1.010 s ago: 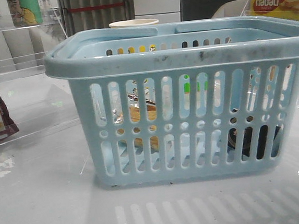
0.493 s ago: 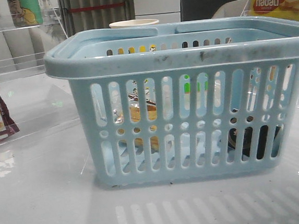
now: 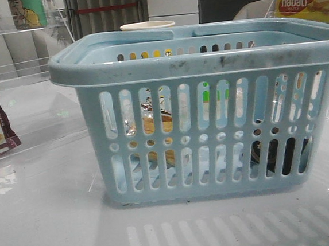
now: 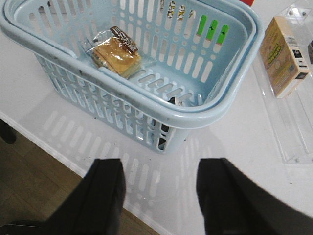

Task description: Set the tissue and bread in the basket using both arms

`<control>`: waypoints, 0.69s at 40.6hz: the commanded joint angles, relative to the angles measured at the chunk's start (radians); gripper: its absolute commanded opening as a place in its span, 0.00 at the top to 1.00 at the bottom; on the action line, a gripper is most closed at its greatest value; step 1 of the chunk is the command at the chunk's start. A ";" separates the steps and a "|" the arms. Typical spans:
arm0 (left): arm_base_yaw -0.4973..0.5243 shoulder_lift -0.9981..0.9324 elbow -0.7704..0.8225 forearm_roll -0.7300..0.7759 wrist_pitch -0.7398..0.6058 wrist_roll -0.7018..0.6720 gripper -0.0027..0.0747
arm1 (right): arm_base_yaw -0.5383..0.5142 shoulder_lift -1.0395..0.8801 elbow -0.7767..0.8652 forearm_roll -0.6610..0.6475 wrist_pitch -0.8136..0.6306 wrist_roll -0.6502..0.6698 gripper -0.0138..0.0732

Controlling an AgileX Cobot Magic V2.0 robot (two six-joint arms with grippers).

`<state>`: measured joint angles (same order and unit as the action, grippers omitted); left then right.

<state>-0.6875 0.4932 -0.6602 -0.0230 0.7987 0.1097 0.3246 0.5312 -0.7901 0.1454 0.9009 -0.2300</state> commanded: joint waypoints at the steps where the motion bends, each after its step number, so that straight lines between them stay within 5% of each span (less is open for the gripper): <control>1: -0.007 0.004 -0.026 -0.015 -0.091 -0.024 0.52 | 0.001 0.005 -0.027 0.000 -0.064 -0.007 0.40; 6: -0.007 0.004 -0.026 -0.015 -0.096 -0.061 0.54 | 0.001 0.005 -0.027 0.000 -0.057 -0.007 0.61; 12: -0.007 0.004 -0.026 -0.013 -0.097 -0.061 0.70 | 0.001 0.005 -0.027 0.001 -0.045 -0.007 0.82; 17: -0.007 0.004 -0.026 -0.002 -0.097 -0.061 0.85 | 0.001 0.005 -0.027 0.001 -0.046 -0.007 0.81; 28: -0.007 0.004 -0.026 -0.002 -0.097 -0.061 0.85 | 0.001 0.005 -0.027 0.001 -0.046 -0.007 0.81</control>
<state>-0.6875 0.4924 -0.6579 -0.0226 0.7824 0.0575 0.3246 0.5312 -0.7901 0.1454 0.9181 -0.2300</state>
